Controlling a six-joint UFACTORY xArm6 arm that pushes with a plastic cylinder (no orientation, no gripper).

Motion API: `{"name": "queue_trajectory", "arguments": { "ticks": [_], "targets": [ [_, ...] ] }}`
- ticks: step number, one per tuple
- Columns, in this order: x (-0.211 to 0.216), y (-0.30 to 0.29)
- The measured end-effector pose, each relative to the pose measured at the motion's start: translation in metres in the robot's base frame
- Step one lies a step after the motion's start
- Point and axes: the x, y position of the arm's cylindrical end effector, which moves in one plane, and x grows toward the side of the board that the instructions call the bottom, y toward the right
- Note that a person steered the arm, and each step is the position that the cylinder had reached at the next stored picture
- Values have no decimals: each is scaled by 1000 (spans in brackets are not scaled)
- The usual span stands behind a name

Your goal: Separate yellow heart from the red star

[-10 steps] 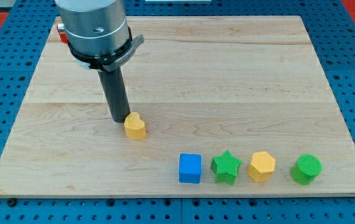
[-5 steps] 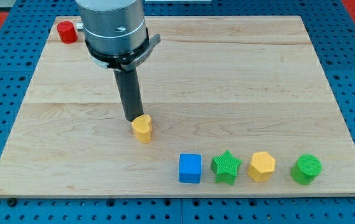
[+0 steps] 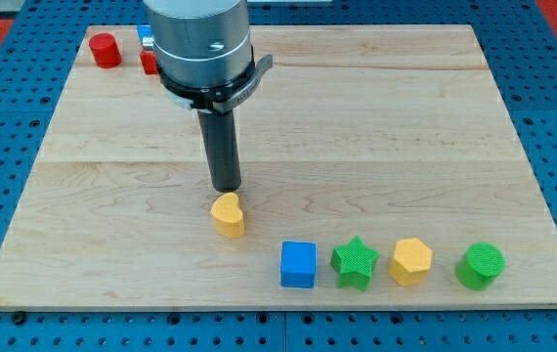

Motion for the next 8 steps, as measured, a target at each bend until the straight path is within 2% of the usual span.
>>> {"name": "queue_trajectory", "arguments": {
  "ticks": [6,8],
  "targets": [
    [71,-16],
    [63,-16]
  ]
}}
